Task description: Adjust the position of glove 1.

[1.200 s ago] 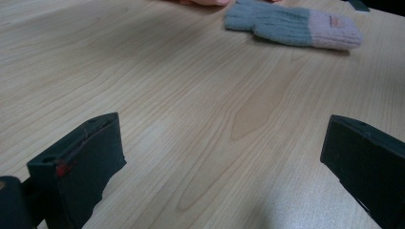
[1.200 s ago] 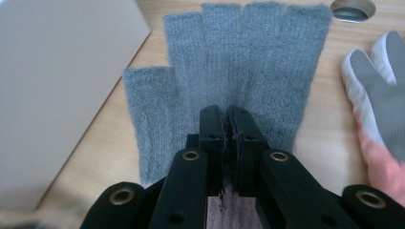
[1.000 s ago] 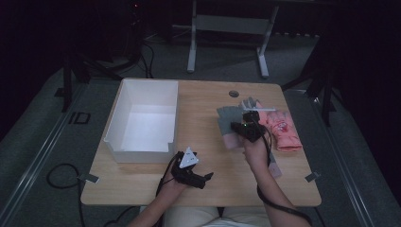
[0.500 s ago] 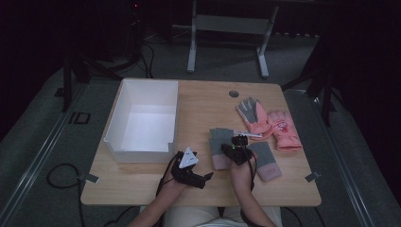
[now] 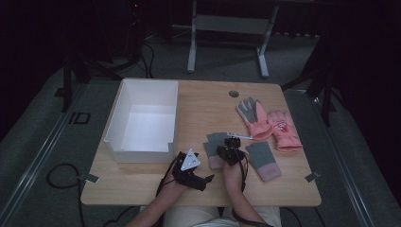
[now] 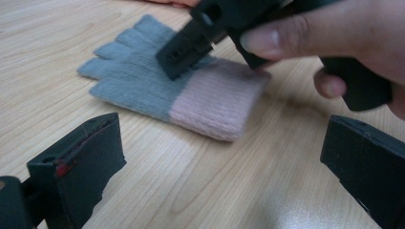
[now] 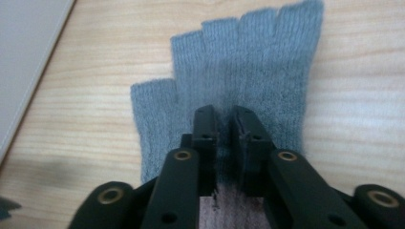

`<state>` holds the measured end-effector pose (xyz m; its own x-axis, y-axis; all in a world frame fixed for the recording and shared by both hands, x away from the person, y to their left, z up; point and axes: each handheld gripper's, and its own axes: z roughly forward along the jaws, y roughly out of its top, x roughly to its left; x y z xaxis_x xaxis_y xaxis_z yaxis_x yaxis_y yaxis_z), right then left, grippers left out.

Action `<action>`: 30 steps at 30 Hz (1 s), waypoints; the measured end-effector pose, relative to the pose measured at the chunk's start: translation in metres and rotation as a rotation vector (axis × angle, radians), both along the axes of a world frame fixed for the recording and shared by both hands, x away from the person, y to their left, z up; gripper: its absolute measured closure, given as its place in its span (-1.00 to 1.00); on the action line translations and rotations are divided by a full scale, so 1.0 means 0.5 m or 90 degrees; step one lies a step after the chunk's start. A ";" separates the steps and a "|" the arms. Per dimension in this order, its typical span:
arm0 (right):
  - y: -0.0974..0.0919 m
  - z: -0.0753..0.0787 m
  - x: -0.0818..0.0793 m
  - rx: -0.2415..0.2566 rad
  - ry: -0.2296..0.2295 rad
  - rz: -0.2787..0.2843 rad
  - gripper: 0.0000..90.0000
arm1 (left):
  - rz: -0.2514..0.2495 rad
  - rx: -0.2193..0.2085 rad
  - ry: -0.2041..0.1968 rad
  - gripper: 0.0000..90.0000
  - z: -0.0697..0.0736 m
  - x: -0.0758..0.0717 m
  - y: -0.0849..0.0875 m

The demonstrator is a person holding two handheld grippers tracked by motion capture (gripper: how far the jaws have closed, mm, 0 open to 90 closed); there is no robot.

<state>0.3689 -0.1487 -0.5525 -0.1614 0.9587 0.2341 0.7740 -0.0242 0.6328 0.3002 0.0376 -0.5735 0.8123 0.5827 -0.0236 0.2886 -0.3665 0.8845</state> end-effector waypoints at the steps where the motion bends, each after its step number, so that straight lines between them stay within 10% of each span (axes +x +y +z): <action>1: -0.002 0.004 0.002 0.001 -0.005 -0.002 0.74 | 0.000 0.000 0.000 -0.99 0.000 0.000 0.000; 9: -0.033 0.065 0.002 0.029 -0.070 0.060 0.24 | -0.001 -0.006 0.009 -0.99 0.000 0.003 0.000; 17: -0.153 0.118 0.019 0.027 -0.103 0.147 0.27 | -0.010 0.000 0.009 -0.99 0.000 0.003 -0.002; 30: -0.313 0.106 0.001 -0.128 -0.090 0.324 0.37 | -0.011 0.013 -0.002 -0.99 0.000 0.001 -0.005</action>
